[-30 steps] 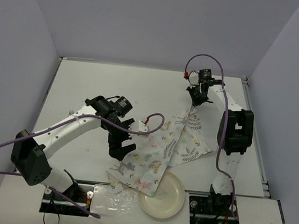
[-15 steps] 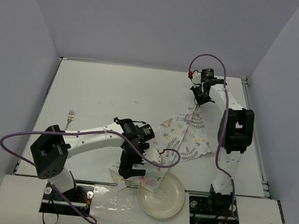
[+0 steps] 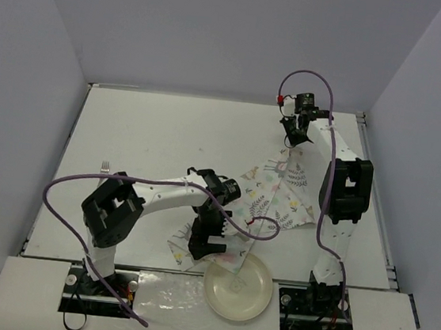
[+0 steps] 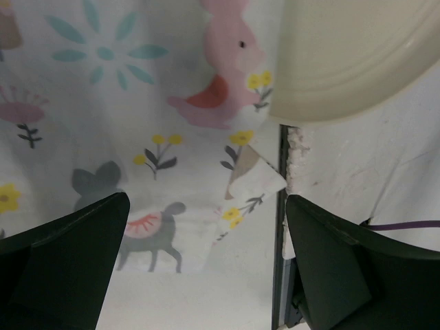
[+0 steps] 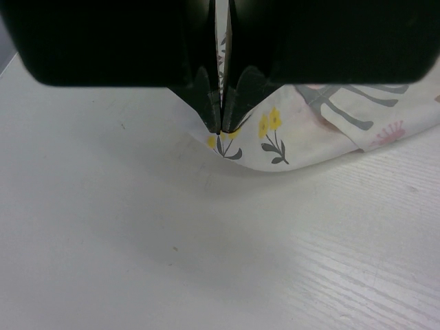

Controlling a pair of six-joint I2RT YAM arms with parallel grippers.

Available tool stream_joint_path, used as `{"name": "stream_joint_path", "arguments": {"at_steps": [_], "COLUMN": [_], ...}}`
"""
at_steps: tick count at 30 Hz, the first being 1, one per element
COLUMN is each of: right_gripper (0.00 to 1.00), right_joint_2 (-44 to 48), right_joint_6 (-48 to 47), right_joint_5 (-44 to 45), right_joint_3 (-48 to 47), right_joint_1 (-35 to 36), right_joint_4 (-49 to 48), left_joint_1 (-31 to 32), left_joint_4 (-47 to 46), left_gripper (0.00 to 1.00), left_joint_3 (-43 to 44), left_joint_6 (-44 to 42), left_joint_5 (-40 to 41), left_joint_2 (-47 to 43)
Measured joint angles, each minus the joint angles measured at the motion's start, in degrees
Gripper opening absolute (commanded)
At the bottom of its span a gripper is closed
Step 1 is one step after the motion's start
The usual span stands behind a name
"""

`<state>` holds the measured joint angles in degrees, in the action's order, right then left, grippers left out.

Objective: Set the dinner table for one person

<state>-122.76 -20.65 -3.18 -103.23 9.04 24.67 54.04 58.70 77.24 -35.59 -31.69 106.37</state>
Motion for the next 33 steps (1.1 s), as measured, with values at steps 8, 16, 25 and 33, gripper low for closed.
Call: {"name": "stream_joint_path", "arguments": {"at_steps": [8,16,25,33], "right_gripper": [0.00,0.00,0.00,0.00], "right_joint_2": [0.0,0.0,0.0,0.0], "right_joint_6": [1.1,1.5,1.6,1.6], "right_joint_5": [-0.7,-1.5,-1.7,-1.7], "right_joint_3": [0.5,1.2,1.2,1.2], "right_joint_1": [1.2,2.8,3.9,4.5], "right_joint_4": [0.1,0.2,0.2,0.2], "left_joint_1": [-13.3,-26.6,-30.9,-19.2], "left_joint_4": [8.2,14.5,8.9,-5.5], "left_gripper": [0.93,0.93,0.97,0.97], "left_joint_3": [12.7,24.2,26.9,9.3], "left_joint_6": [-4.2,-4.0,-4.0,-3.8], "left_joint_5": [-9.0,-13.3,-6.0,9.7], "left_joint_2": [13.4,21.6,20.7,0.9]}}
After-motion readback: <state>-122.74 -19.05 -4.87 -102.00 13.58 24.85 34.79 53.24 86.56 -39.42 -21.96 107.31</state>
